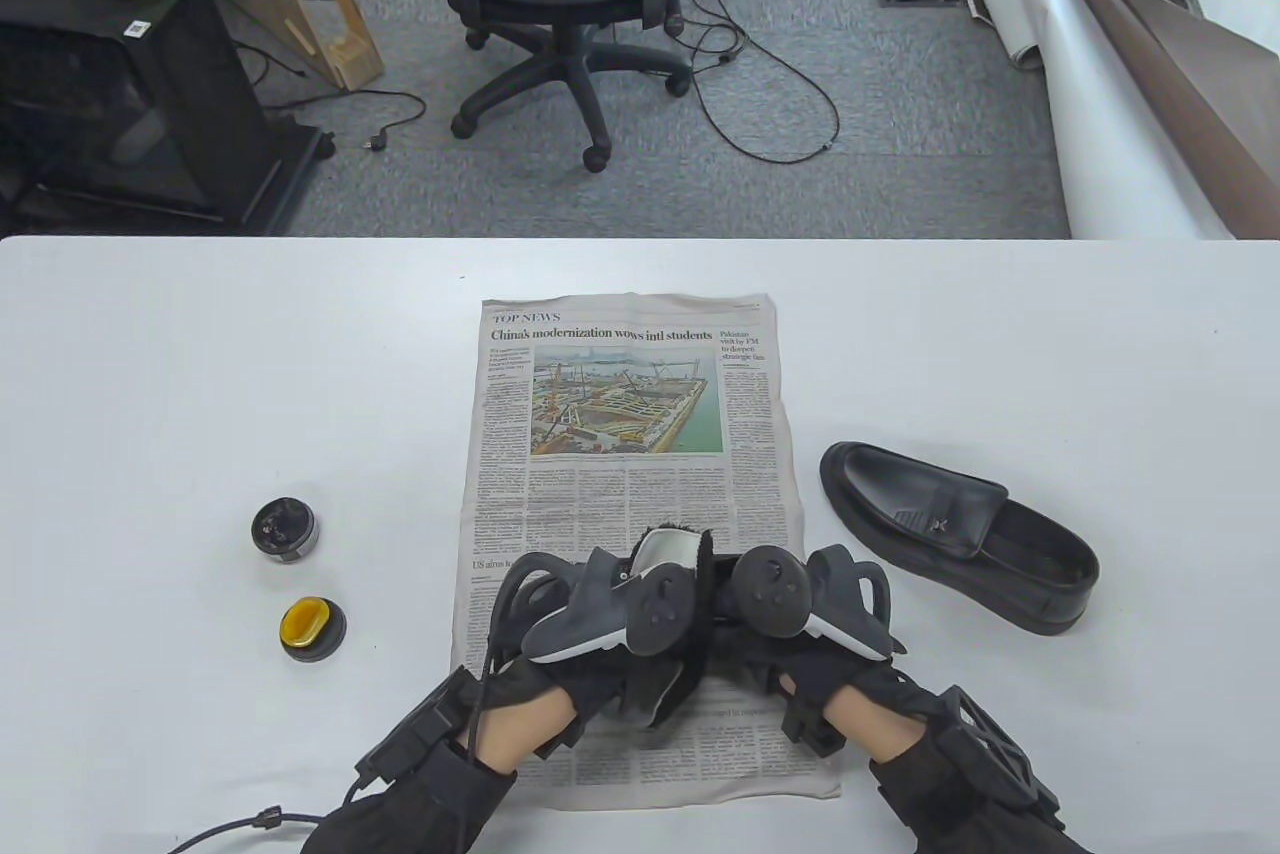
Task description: Dip and apply built-in sponge shoe polish on shoes
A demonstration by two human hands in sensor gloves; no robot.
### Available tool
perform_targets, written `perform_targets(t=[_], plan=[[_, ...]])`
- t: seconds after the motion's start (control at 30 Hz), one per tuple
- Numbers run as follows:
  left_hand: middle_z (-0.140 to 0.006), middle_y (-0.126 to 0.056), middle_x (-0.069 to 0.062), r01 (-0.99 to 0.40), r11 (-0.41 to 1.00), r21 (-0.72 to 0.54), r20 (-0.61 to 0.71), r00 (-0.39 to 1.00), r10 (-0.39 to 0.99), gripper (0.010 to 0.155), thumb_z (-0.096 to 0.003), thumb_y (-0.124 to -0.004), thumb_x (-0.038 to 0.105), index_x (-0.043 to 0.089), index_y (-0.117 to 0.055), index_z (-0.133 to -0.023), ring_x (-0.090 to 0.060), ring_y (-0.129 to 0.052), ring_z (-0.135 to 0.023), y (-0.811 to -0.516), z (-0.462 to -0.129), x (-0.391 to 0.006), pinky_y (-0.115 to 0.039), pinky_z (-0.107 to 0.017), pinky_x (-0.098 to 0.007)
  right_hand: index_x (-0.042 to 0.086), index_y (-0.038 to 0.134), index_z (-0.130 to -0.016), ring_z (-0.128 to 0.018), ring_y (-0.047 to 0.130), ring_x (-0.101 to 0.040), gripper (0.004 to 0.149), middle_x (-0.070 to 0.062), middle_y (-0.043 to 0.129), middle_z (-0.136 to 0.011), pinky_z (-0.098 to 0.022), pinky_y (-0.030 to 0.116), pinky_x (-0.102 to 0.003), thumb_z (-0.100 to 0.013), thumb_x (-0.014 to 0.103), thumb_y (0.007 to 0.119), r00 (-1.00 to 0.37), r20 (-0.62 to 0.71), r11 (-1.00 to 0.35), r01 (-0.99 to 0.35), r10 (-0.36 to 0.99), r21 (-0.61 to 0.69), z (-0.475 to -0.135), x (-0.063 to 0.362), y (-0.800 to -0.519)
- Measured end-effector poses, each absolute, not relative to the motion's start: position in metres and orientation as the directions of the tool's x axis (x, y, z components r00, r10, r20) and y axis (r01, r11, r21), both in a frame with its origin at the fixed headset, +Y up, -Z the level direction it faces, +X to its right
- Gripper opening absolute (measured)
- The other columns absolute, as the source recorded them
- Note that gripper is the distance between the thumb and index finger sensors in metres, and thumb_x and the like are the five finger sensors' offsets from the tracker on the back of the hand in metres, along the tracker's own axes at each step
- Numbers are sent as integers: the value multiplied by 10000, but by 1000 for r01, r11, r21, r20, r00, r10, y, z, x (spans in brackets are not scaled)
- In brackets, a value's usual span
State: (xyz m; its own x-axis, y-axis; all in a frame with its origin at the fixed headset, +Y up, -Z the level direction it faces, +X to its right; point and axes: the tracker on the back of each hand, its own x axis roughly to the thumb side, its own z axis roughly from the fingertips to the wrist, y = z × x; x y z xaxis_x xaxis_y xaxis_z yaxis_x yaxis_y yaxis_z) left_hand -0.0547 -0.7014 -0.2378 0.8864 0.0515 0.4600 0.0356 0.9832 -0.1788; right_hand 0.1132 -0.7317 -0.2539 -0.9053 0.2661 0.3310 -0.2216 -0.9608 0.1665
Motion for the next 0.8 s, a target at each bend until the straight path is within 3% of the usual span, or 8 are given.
perform_targets(t=[0.4, 0.6, 0.8], plan=[[-487, -1039, 60, 175, 964, -198, 363, 927, -94, 625, -398, -877, 494, 256, -714, -952, -55, -999, -159, -711, -235, -98, -888, -518, -414, 226, 972, -653, -12, 1098, 39, 449, -18, 1047, -515, -190, 988, -253, -300, 501, 929, -910, 320, -962, -220, 262, 162, -254, 113, -731], [-505, -1026, 60, 148, 935, -323, 269, 961, -59, 628, -402, -888, 493, 279, -703, -963, -67, -996, -180, -711, -247, -134, -874, -530, -423, 230, 969, -655, -16, 1098, 40, 447, -16, 1045, -520, -194, 987, -254, -302, 501, 927, -911, 317, -961, -221, 263, 163, -254, 114, -731], [-498, -1031, 57, 240, 934, -263, 207, 960, -189, 612, -412, -890, 501, 260, -745, -956, -53, -994, -172, -698, -250, -130, -886, -515, -408, 227, 970, -654, -14, 1098, 39, 448, -17, 1045, -518, -192, 987, -254, -301, 500, 928, -910, 319, -961, -222, 264, 163, -254, 114, -731]])
